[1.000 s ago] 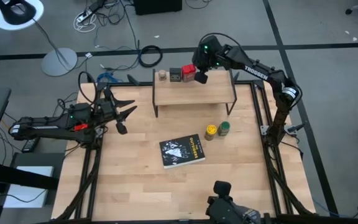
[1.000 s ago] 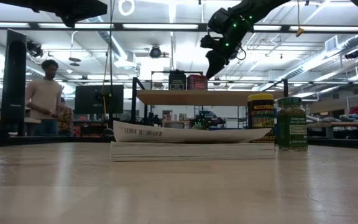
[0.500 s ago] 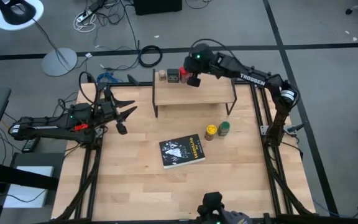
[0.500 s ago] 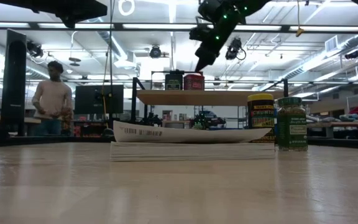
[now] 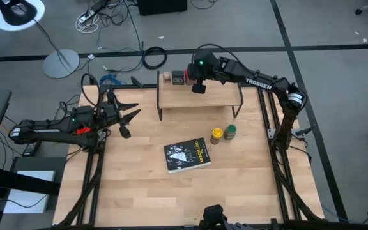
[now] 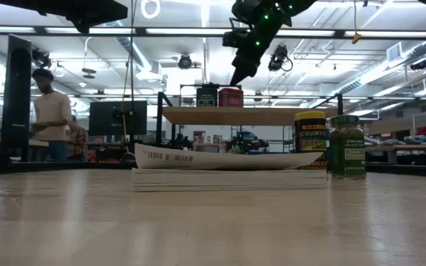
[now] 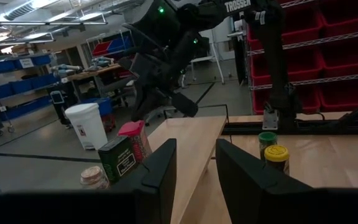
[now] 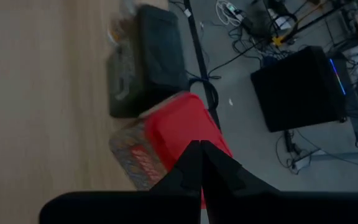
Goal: Shelf spices
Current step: Put the red seasoning on the shelf
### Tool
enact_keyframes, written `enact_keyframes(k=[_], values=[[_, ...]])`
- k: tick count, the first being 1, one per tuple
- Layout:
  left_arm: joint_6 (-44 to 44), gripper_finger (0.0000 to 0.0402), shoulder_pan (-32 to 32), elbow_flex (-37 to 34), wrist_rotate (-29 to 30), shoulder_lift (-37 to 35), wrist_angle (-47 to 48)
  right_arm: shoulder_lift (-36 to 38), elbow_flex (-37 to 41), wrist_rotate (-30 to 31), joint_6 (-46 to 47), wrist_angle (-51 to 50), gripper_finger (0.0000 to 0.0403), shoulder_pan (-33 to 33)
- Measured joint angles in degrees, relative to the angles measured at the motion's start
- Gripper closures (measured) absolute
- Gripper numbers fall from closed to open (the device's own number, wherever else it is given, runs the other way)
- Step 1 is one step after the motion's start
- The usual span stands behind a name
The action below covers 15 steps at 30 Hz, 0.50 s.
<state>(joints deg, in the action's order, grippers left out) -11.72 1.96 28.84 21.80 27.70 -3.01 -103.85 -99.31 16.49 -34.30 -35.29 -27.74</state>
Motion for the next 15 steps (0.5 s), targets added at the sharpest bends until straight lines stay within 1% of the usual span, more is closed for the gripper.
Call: enact_keyframes(k=[7, 13, 15], values=[[0.0, 0.0284, 0.0, 0.0, 0.0, -0.02, 0.0, 0.0, 0.15, -1.47, 0.17, -1.71, 0.0403, 2.81], [0.01, 0.0284, 0.0, 0.0, 0.0, -0.02, 0.01, -0.02, 0.39, -0.43, 0.43, -1.3, 0.0403, 3.4], [0.01, 0.0284, 0.0, 0.0, 0.0, -0.01, 0.04, -0.02, 0.42, 1.56, 0.35, -0.65, 0.0403, 3.39]])
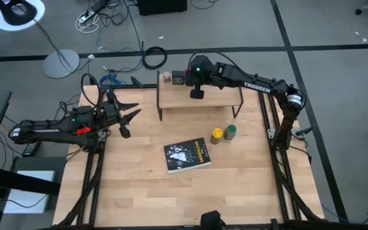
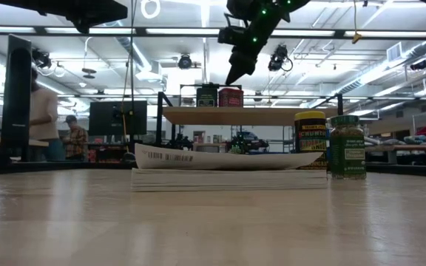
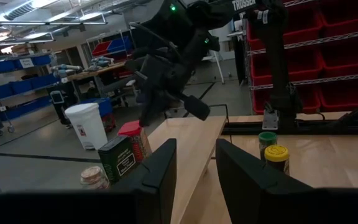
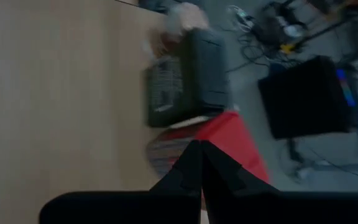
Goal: Shelf spices
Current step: Put the red seasoning on the shelf
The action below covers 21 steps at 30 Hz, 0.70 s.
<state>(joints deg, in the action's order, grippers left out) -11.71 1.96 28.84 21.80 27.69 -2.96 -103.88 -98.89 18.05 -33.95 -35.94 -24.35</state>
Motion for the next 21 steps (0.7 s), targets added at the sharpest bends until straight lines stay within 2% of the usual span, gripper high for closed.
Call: enact_keyframes(k=[3, 8, 15, 21], values=[[0.01, 0.0284, 0.0, 0.0, 0.0, 0.01, -0.02, 0.0, -0.41, 1.47, -1.58, 2.28, 0.0403, -0.6], [0.01, 0.0284, 0.0, 0.0, 0.0, -0.01, 0.01, 0.0, -3.38, -4.9, -3.39, 1.08, 0.0402, -2.26], [-0.01, 0.0284, 0.04, 0.0, 0.0, -0.01, 1.58, -0.02, -11.83, -5.55, -2.02, -7.99, 0.0402, -2.05], [0.0, 0.0284, 0.04, 0.0, 0.0, -0.01, 1.35, 0.07, -18.1, -11.75, -0.25, -18.39, 0.0381, -6.67]])
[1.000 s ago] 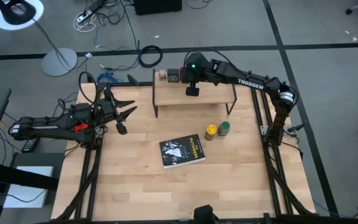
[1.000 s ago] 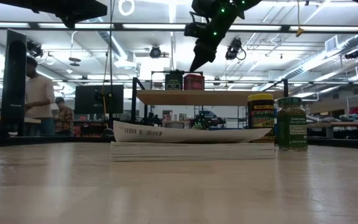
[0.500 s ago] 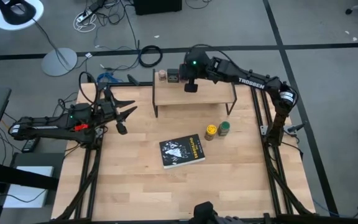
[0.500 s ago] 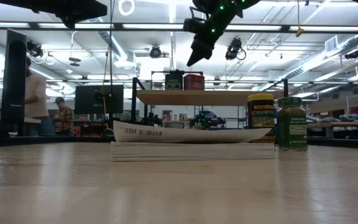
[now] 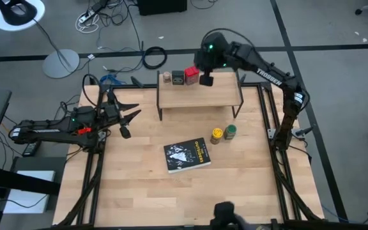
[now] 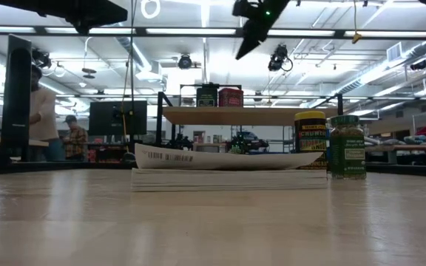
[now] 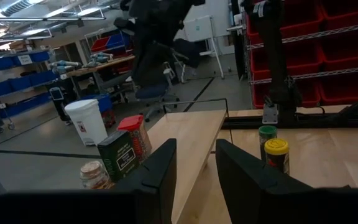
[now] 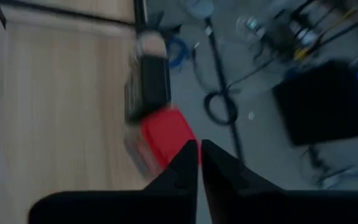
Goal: Shelf spices
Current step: Put the red seasoning on the shelf
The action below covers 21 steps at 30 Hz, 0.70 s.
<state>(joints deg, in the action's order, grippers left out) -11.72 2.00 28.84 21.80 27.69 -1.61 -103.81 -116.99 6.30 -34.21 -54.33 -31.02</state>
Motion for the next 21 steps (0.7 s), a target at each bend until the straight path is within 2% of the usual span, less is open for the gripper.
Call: enact_keyframes(k=[6, 13, 16, 21], values=[[0.0, 0.0284, 0.0, 0.0, 0.0, 0.02, -0.27, -0.09, -0.76, -5.15, -0.4, -4.24, 0.0299, -6.0], [0.03, 0.0284, 0.0, 0.0, 0.0, 0.0, -0.26, -2.71, -0.85, -10.83, -4.77, -3.87, 0.019, -8.11], [0.03, 0.0284, 0.0, 0.0, 0.0, 0.0, -0.21, -4.51, -0.84, -12.9, -6.54, -2.31, 0.0173, -7.68], [0.17, 0.0284, 0.0, 0.0, 0.0, 0.0, -0.15, -7.08, -0.83, -13.79, -9.09, -0.05, 0.0171, -6.92]])
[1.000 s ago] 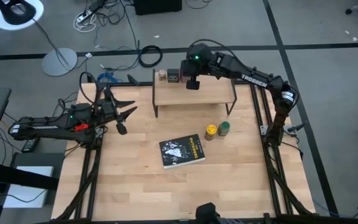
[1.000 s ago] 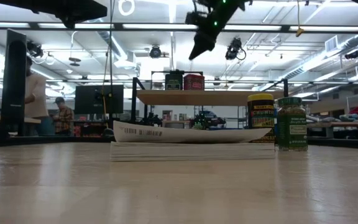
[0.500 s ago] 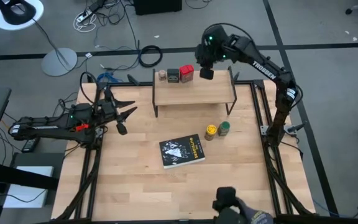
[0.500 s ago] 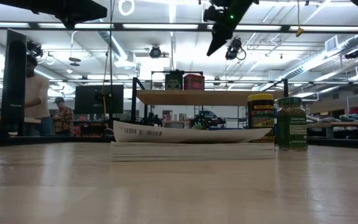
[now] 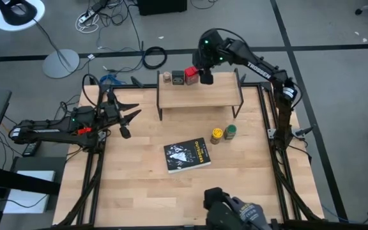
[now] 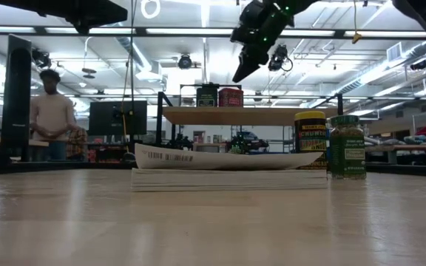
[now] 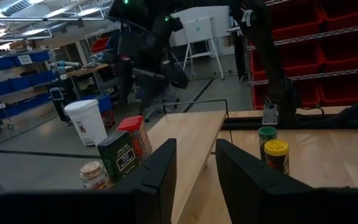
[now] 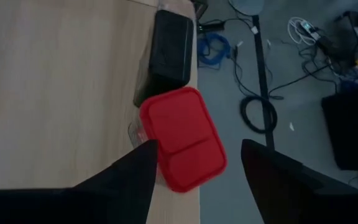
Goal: Shelf spices
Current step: Put the red seasoning on the shelf
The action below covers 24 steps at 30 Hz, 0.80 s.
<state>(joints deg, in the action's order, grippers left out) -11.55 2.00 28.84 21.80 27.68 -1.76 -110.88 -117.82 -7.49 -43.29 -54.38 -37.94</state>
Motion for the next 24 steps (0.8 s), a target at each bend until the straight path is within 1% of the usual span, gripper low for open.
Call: enact_keyframes(k=[4, 17, 24], values=[[-0.01, 0.0284, 0.0, 0.0, 0.01, 0.02, 0.09, -1.51, 0.07, 0.36, -0.31, 0.0, 0.0169, 0.07], [0.02, 0.0284, -0.02, 0.0, 0.02, 0.04, 0.55, -2.85, 0.07, 0.36, -0.77, 0.6, 0.0168, 0.33], [-0.04, 0.0284, -0.02, 0.0, 0.02, 0.04, 0.52, -3.35, 0.04, 0.36, 0.98, -0.38, 0.0168, 0.31]])
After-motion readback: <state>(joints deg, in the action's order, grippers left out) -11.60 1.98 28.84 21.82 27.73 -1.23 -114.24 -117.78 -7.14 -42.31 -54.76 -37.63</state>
